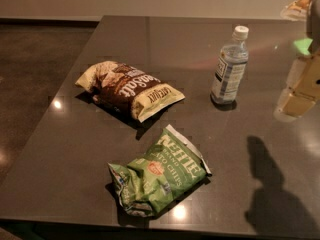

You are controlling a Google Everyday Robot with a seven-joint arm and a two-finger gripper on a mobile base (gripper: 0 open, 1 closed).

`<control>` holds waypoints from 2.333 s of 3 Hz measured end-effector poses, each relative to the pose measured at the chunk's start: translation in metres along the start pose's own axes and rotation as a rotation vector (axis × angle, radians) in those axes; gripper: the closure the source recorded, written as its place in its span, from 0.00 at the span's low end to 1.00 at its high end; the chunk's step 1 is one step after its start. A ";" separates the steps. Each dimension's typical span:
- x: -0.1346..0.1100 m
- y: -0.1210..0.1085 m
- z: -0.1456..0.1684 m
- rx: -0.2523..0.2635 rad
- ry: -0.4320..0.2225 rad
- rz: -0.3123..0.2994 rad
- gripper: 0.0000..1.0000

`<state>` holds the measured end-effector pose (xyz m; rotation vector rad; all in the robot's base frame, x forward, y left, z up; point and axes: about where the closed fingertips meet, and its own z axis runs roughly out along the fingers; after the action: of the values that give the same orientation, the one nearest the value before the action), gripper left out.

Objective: Knock blue plastic bottle over

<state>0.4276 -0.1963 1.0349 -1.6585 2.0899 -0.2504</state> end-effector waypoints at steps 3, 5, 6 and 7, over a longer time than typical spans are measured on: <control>0.003 -0.025 0.005 0.012 -0.010 0.116 0.00; 0.024 -0.071 0.045 0.098 -0.047 0.304 0.00; 0.027 -0.087 0.084 0.109 -0.091 0.380 0.00; 0.024 -0.094 0.106 0.095 -0.121 0.411 0.00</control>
Offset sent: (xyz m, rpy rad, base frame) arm 0.0139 -0.0057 -0.0014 0.0294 0.0650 -0.0722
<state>0.5537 -0.2289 0.9750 -1.1269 2.2277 -0.1107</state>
